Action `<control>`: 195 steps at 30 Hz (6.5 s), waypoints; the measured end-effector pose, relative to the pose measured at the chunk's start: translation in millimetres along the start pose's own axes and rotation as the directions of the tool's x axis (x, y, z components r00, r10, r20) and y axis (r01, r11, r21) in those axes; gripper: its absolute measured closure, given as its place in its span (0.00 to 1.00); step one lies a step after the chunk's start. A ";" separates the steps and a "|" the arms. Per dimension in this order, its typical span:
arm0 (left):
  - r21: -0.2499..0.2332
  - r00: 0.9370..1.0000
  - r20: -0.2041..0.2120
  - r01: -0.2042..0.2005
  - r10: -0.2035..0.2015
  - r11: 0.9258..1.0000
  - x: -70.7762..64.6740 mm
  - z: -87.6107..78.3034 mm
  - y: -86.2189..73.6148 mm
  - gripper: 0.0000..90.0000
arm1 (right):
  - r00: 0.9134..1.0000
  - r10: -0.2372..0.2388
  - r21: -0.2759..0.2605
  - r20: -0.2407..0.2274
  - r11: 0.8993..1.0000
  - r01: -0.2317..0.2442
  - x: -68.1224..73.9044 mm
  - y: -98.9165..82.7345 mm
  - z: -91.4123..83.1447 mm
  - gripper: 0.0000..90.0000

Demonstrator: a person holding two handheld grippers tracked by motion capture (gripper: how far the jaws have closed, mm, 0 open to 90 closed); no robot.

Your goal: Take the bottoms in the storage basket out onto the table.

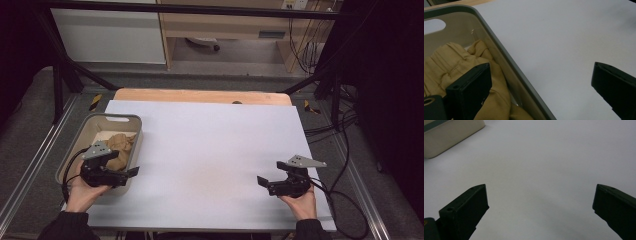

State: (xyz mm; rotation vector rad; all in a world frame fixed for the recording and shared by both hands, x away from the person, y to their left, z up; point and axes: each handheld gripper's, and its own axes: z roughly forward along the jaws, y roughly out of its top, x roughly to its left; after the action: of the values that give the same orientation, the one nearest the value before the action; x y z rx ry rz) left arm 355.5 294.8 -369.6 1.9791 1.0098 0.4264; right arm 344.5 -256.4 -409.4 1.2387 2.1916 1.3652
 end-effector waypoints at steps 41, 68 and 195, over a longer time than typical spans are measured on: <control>0.109 0.982 -0.177 0.092 -0.071 0.990 35.7 -4.1 -12.8 0.12 | 1.000 -0.005 0.010 0.006 1.000 0.005 0.3 -0.5 0.5 0.01; 0.237 0.973 -0.227 0.103 -0.048 0.966 32.4 11.6 -17.1 0.22 | 1.000 -0.008 0.013 0.009 1.000 0.008 0.2 -0.8 0.9 0.01; 0.110 0.959 -0.264 0.132 -0.099 0.985 30.4 -24.5 -2.1 0.95 | 1.000 0.000 0.019 0.005 1.000 -0.001 0.1 -0.8 2.0 0.01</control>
State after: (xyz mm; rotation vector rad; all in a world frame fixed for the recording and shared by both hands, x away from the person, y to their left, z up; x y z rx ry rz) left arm 358.1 332.4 -359.3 1.9986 1.3390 0.5777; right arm 345.3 -255.3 -411.0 1.2481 2.2054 1.3428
